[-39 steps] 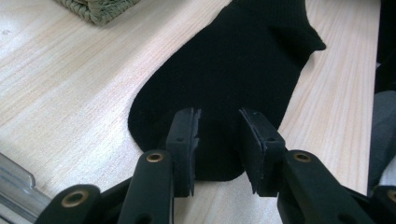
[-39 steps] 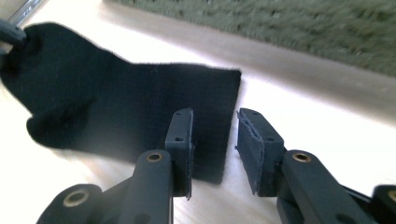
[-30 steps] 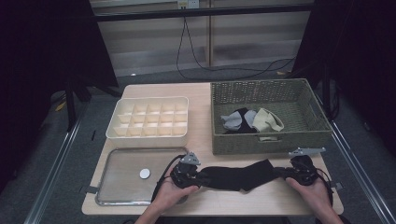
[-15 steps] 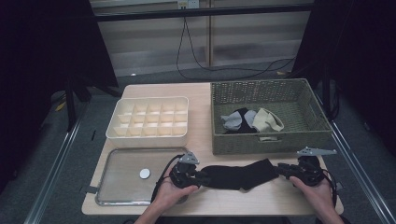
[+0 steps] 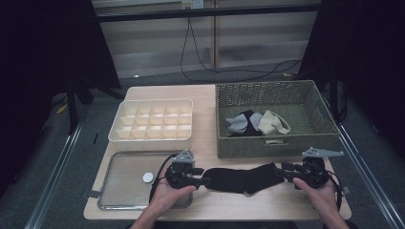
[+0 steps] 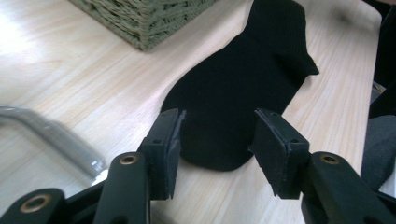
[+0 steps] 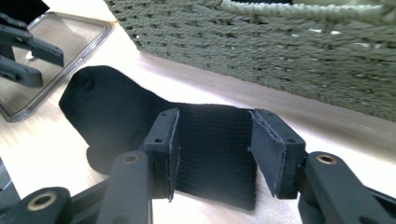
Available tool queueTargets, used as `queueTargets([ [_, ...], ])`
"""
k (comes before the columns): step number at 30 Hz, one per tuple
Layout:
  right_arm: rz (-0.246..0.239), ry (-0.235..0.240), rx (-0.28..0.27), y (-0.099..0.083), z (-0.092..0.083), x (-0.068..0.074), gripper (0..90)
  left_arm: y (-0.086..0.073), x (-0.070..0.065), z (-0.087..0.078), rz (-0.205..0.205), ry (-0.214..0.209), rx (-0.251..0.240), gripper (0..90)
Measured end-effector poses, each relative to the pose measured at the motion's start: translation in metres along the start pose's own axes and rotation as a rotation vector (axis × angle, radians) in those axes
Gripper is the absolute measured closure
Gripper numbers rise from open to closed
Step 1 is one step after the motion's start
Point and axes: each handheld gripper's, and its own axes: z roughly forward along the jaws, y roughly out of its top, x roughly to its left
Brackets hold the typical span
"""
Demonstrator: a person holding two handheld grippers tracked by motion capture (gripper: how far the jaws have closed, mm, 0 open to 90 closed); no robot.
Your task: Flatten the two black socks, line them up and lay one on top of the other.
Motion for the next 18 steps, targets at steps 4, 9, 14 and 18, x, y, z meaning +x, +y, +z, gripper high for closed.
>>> queueTargets([
  [4,0.003,0.032,0.006,0.002,0.002,0.004,49.2,-0.005,0.005,-0.012,-0.016,0.009,-0.015,46.5],
  [9,-0.029,0.055,0.017,0.012,0.009,0.014,48.2,-0.011,0.008,-0.015,-0.009,0.016,0.003,45.2],
  [14,-0.044,0.099,0.003,0.023,0.008,0.021,48.5,-0.023,0.009,-0.029,-0.025,0.029,-0.010,41.2],
  [18,-0.070,0.127,0.007,0.032,0.009,0.028,48.9,-0.036,0.014,-0.039,-0.051,0.055,-0.025,39.1],
])
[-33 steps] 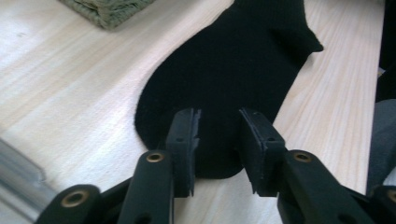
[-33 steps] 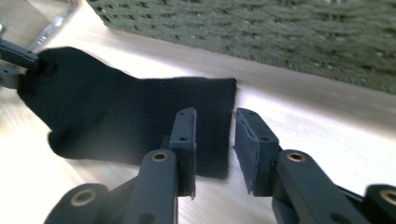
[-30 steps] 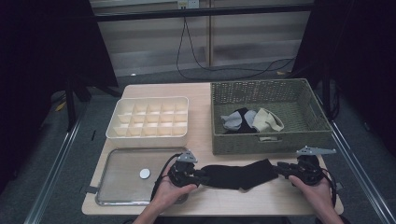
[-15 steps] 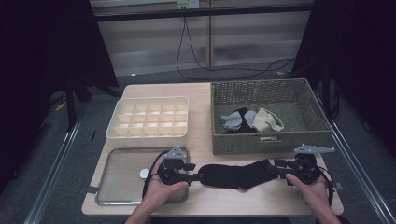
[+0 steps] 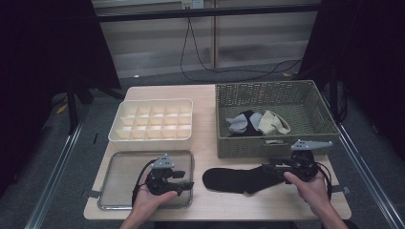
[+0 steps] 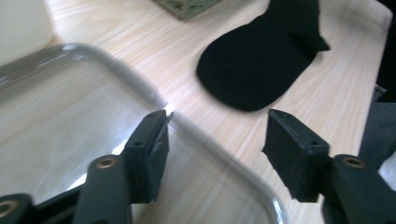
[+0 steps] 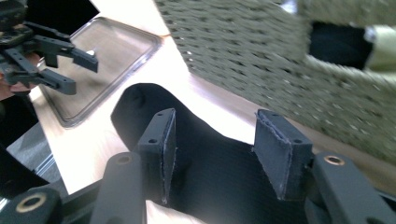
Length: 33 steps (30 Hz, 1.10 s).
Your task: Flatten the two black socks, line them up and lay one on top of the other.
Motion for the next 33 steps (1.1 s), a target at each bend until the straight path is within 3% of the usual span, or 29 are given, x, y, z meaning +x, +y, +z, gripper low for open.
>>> queueTargets([
  [3,-0.011,0.010,-0.007,0.007,0.002,0.004,48.8,-0.005,0.001,-0.002,-0.015,0.017,-0.012,34.9],
  [6,-0.033,0.013,-0.041,0.016,-0.001,0.009,52.2,-0.008,-0.002,-0.005,-0.002,0.044,-0.009,31.8],
  [18,-0.090,0.033,-0.089,0.057,-0.015,0.020,52.9,-0.013,-0.003,-0.012,-0.039,0.045,-0.043,22.0],
  [28,-0.098,0.007,-0.021,0.098,0.000,-0.002,51.6,-0.014,-0.003,-0.013,-0.045,0.048,-0.053,20.4],
  [30,-0.095,0.004,-0.017,0.106,0.003,-0.006,50.6,-0.014,-0.002,-0.015,-0.054,0.069,-0.069,20.4],
  [33,-0.089,-0.006,-0.024,0.119,0.004,-0.012,48.3,-0.014,0.000,-0.017,-0.062,0.068,-0.079,20.1],
])
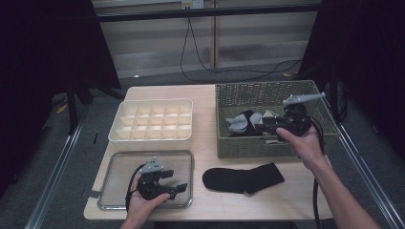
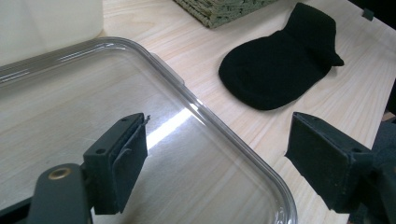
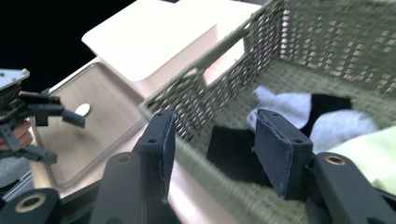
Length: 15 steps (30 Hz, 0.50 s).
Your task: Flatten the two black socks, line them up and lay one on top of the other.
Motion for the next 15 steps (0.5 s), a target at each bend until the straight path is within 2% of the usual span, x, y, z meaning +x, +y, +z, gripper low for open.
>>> queueTargets([
  [4,-0.002,-0.034,0.014,0.015,0.007,-0.011,45.8,0.000,0.001,-0.001,-0.004,-0.002,-0.002,20.0],
  [9,0.018,-0.068,0.040,0.022,0.023,-0.027,44.6,0.001,0.000,0.001,0.002,-0.006,0.003,19.7],
  [15,0.040,-0.115,0.102,0.033,0.044,-0.049,41.0,0.002,0.001,0.002,-0.005,0.000,-0.002,19.7],
])
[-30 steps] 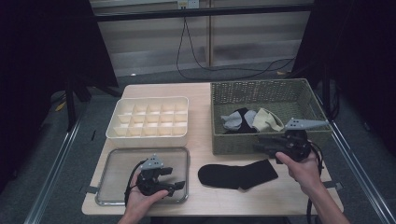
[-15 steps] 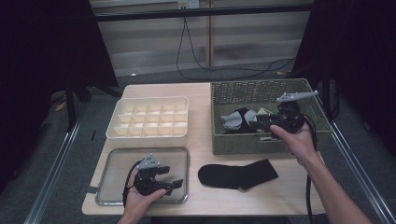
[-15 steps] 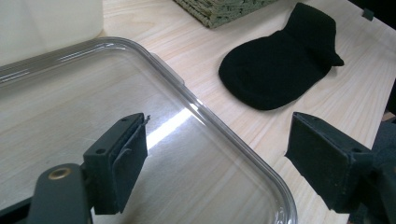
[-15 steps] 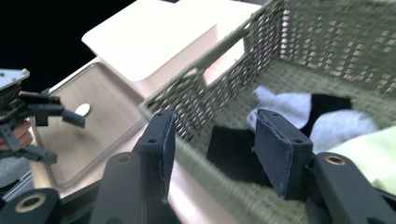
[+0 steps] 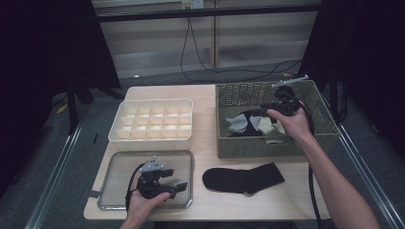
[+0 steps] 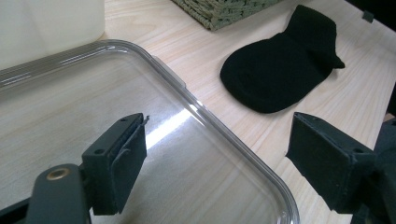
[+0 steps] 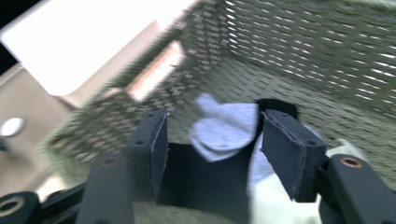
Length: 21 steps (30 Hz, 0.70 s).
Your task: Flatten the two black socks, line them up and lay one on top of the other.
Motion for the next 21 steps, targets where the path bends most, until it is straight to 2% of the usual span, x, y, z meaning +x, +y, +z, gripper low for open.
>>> queueTargets([
  [5,0.014,-0.034,0.058,0.013,0.018,-0.017,43.1,0.001,-0.001,0.001,0.018,-0.009,0.005,19.6],
  [12,0.060,-0.064,0.124,0.023,0.045,-0.039,46.2,0.000,0.000,0.000,0.005,-0.009,-0.001,19.6],
  [14,0.067,-0.071,0.146,0.024,0.053,-0.043,47.4,0.000,0.001,-0.001,0.008,0.006,-0.010,19.7],
  [16,0.067,-0.093,0.168,0.025,0.060,-0.044,51.8,0.000,0.003,-0.002,-0.017,-0.015,-0.020,19.7],
  [18,0.071,-0.100,0.182,0.027,0.067,-0.044,54.9,0.000,0.004,-0.001,-0.010,0.005,-0.013,19.6],
  [21,0.071,-0.108,0.199,0.031,0.076,-0.045,58.3,0.001,0.005,-0.001,-0.003,-0.010,-0.008,19.7],
])
